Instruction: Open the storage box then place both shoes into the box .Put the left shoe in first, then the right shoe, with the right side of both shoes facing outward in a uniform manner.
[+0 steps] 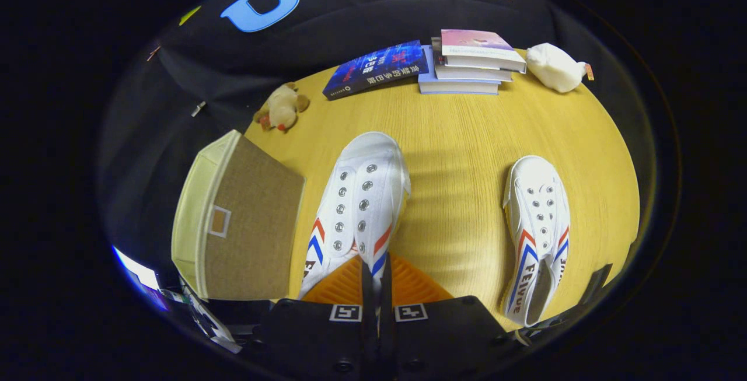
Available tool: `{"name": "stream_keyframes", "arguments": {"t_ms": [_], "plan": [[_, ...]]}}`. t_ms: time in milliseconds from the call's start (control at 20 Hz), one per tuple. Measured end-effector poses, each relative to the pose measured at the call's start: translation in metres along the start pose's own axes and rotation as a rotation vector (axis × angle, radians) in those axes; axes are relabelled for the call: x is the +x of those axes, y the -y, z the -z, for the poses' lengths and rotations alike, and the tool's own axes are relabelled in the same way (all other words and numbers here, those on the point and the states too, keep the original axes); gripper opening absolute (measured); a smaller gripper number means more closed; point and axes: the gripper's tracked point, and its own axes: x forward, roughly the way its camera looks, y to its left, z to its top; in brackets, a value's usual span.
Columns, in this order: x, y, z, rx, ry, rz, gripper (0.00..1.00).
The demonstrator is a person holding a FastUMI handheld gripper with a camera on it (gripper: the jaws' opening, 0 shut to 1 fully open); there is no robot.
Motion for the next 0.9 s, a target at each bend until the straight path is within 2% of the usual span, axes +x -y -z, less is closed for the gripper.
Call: {"name": "stream_keyframes", "arguments": {"t_ms": [250, 450, 650, 900], "plan": [[-0.051, -0.055, -0.035, -0.002, 0.059, -0.051, 0.06], [-0.072, -0.103, -0.057, 0.023, 0.072, -0.112, 0.05], [-0.070, -0.153, -0.056, 0.052, 0.029, -0.174, 0.05], [-0.040, -0.212, -0.040, 0.061, -0.053, -0.247, 0.05]]}}
